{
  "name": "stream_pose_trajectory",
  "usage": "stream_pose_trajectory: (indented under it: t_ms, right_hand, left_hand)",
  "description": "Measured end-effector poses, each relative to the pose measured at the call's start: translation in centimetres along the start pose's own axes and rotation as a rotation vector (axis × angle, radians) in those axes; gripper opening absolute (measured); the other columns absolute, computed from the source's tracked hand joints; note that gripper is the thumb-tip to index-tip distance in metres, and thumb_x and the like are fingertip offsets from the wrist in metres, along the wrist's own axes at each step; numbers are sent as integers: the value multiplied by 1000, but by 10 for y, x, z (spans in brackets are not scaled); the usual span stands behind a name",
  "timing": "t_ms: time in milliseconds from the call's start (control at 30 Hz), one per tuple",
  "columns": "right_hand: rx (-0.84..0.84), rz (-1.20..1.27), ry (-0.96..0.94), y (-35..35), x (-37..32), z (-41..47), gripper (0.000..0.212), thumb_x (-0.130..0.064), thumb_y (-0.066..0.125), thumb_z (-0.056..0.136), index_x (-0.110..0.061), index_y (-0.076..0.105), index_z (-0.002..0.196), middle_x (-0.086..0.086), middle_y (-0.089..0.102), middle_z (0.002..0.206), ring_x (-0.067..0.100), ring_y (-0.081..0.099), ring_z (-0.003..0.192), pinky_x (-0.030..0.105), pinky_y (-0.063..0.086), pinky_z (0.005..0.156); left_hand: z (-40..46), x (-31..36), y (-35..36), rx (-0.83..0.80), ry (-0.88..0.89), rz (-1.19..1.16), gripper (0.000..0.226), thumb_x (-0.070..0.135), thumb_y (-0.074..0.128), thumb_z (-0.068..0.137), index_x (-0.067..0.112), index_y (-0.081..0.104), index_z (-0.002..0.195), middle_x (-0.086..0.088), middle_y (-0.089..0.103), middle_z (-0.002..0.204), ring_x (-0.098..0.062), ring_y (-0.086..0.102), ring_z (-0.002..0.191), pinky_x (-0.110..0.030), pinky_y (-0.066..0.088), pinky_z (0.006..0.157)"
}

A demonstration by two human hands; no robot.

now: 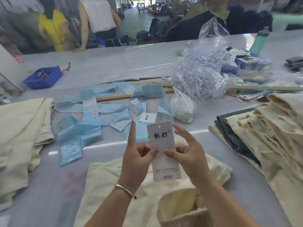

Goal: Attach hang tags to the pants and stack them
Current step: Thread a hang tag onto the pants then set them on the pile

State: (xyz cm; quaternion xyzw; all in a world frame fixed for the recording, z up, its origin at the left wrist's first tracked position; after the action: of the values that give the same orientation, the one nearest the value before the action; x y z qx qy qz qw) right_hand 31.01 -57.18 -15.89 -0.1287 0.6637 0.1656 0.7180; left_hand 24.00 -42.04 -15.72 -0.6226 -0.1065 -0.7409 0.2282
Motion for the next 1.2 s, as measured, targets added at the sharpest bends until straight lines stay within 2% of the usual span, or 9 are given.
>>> stream_pose_trajectory:
  t_ms: [100, 267, 367, 467, 600, 667, 933, 1067, 1200]
  right_hand:
    - [1, 38, -32, 15, -3, -15, 64, 5, 72, 79, -41, 64, 122, -1, 72, 100, 29, 61, 70, 51, 58, 74]
    - [-119, 96, 14, 39, -9, -28, 42, 10, 69, 80, -21, 72, 109, 2, 75, 103, 20, 71, 93, 27, 57, 72]
    - [-42, -45, -48, 44, -17, -34, 55, 10, 70, 77, -23, 63, 120, 2, 72, 107, 19, 70, 95, 38, 58, 78]
    - [27, -249, -192, 55, -28, -41, 67, 5, 68, 74, -30, 45, 126, 3, 65, 94, 21, 69, 77, 48, 57, 71]
    - [-83, -266, -257, 74, -37, -46, 87, -8, 69, 71, -32, 27, 143, -11, 52, 78, 8, 54, 58, 25, 48, 59]
    - [-177, -174, -244, 79, -43, -49, 98, -6, 68, 68, -35, 22, 149, -12, 49, 77, 9, 48, 58, 22, 44, 58]
    - [-409, 177, -134, 81, -60, -58, 97, 3, 74, 73, -45, 31, 145, 12, 45, 87, 25, 56, 66, 33, 50, 55]
    - [-452, 271, -112, 83, -63, -60, 91, 3, 72, 77, -43, 33, 145, 12, 45, 84, 35, 60, 71, 32, 50, 54]
    - [-457, 280, -102, 83, -65, -60, 85, 2, 68, 80, -40, 34, 146, 12, 45, 85, 34, 60, 70, 35, 50, 55]
  left_hand:
    - [-10, -3, -16, 1, -19, -74, 102, -6, 67, 84, 41, 9, 152, 6, 54, 58, -11, 53, 62, -23, 51, 70]
    - [-23, -1, -36, 21, -14, -129, 99, 0, 72, 81, 46, 16, 149, 0, 47, 58, -16, 46, 61, -30, 47, 67]
    - [-30, 8, -50, 101, 81, 1, 99, 22, 79, 76, 46, 17, 150, 7, 42, 58, -8, 41, 55, -20, 42, 60]
    - [-34, 26, -53, 103, 173, 37, 104, 41, 82, 71, 49, 14, 148, 7, 46, 65, -4, 45, 57, -15, 43, 57]
    - [-35, 37, -36, -88, 84, -231, 107, 23, 83, 67, 42, 14, 148, 2, 51, 64, -15, 51, 62, -27, 50, 64]
    - [-36, 37, -35, -118, 24, -346, 106, 14, 81, 69, 35, 16, 151, -3, 52, 65, -20, 54, 65, -29, 53, 66]
    - [-43, 46, -41, -207, -49, -584, 108, 15, 79, 69, 33, 12, 152, -9, 59, 69, -22, 56, 54, -36, 50, 49]
    - [-45, 49, -44, -203, -17, -547, 101, 16, 74, 74, 34, 12, 152, -6, 62, 70, -21, 54, 52, -39, 44, 54]
    - [-46, 53, -45, -207, 0, -555, 101, 20, 74, 75, 34, 10, 152, -7, 64, 72, -23, 58, 49, -30, 44, 48]
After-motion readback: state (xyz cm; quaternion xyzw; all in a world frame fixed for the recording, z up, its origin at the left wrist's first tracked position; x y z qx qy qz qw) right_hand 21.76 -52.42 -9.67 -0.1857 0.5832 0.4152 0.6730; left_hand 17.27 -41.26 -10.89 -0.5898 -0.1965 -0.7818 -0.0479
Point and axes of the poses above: each hand's wrist, its own z-axis towards the middle knuckle, its own y-axis out of the palm, x = y × z, the point moved 5 cm from there along z, towards the middle knuckle
